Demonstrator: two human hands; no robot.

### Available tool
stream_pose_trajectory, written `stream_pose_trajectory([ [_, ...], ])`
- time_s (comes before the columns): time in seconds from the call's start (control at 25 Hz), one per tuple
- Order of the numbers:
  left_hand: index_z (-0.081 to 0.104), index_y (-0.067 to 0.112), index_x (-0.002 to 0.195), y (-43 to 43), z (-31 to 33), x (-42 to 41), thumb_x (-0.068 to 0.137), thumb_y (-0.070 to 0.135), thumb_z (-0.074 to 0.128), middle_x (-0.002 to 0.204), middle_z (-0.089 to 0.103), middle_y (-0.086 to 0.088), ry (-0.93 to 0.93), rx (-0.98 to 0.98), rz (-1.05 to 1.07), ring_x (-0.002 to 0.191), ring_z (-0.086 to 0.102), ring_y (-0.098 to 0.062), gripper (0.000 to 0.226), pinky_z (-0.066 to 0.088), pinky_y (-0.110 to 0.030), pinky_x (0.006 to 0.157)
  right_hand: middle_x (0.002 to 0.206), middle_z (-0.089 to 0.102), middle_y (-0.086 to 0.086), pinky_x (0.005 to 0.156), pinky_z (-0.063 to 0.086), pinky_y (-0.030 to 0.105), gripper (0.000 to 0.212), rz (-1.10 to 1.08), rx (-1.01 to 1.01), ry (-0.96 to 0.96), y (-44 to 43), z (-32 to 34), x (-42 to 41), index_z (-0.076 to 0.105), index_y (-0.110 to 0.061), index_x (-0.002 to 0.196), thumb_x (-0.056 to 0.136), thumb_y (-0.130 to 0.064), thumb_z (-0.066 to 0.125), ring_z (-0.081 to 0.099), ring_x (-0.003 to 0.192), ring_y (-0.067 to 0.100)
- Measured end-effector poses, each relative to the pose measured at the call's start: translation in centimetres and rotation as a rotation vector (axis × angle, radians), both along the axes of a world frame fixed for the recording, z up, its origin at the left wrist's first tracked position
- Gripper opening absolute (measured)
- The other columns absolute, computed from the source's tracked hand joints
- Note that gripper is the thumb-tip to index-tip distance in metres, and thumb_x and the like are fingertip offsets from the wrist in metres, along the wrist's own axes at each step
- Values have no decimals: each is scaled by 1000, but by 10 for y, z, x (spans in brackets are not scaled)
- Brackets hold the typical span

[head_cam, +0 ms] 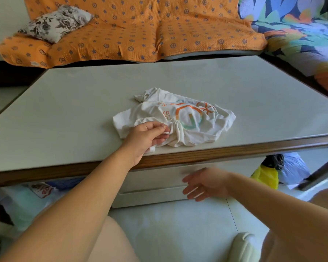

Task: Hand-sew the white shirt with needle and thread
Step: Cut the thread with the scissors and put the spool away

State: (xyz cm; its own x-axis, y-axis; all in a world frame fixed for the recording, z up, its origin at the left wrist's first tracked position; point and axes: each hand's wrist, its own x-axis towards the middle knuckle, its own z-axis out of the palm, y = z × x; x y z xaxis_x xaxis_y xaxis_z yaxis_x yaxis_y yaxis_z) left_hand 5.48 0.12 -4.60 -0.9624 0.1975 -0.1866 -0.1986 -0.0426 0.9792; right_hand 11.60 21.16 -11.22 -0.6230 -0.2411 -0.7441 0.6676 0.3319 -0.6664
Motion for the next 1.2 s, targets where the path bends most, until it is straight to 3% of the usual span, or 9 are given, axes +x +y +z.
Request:
stream_pose_trajectory([
  [0.24, 68, 10, 99, -7, -2, 12, 97, 12, 59, 99, 73, -5, 17, -15, -36, 94, 70, -16, 10, 54, -28, 90, 74, 57, 19, 73, 51, 36, 24, -850, -282, -186, -10, -62, 1, 52, 3, 86, 95, 2, 30, 59, 77, 29],
  [0.4, 68, 11, 95, -12, -6, 17, 97, 11, 59, 97, 73, -3, 5, 13, -48, 94, 71, -14, 10, 55, -27, 90, 83, 59, 21, 64, 57, 34, 26, -861, -255, -198, -17, -69, 11, 53, 13, 99, 92, 10, 28, 60, 72, 26],
  [0.48, 69, 12, 94, -15, -5, 17, 96, 10, 59, 99, 73, -4, 0, 13, -54, 95, 71, -14, 10, 55, -28, 90, 77, 63, 22, 66, 58, 43, 27, -666, -105, -211, -17, -58, 19, 54, 11, 110, 94, 5, 33, 63, 65, 30],
  [0.6, 69, 14, 96, -17, -1, 13, 95, 13, 61, 101, 74, -1, -7, -78, -87, 97, 71, -12, 8, 55, -26, 89, 84, 71, 22, 69, 59, 43, 25, 23, 206, -205, -16, 7, 37, 52, 3, 117, 98, -9, 41, 68, 71, 34],
  [0.76, 70, 16, 93, -17, 0, 11, 95, 16, 63, 95, 74, 4, 21, -179, -130, 93, 71, -8, 7, 55, -19, 78, 85, 75, 2, 70, 56, 27, 18, 311, 434, 372, -22, 76, 32, 71, -18, 98, 96, -20, 53, 68, 75, 17],
  [0.84, 69, 16, 93, -15, -1, 12, 95, 15, 63, 95, 74, 3, 23, -169, -122, 91, 71, -6, 7, 54, -16, 73, 101, 71, -2, 75, 50, 22, 27, 514, 611, 542, -31, 74, 19, 70, -29, 108, 100, -23, 46, 63, 84, 17],
  [0.92, 70, 16, 93, -14, -2, 16, 94, 15, 63, 95, 73, 3, 37, -157, -109, 89, 71, -4, 6, 53, -14, 73, 124, 62, 2, 72, 44, 17, 36, 812, 728, 574, -42, 51, 8, 62, -27, 126, 102, -15, 37, 59, 96, 18],
  [1.0, 70, 16, 93, -15, -5, 17, 94, 15, 64, 96, 73, 2, 59, -149, -108, 92, 71, -6, 6, 53, -16, 78, 138, 53, 4, 89, 42, 21, 40, 1003, 777, 534, -56, 27, 3, 55, -21, 135, 101, -10, 37, 55, 115, 22],
  [1.2, 70, 13, 101, -18, -7, 17, 94, 15, 64, 105, 73, -4, 49, -131, -117, 101, 70, -12, 10, 54, -19, 83, 124, 62, 11, 90, 48, 32, 34, 1164, 942, 438, -81, -12, 3, 59, -8, 127, 96, -12, 49, 61, 105, 25],
])
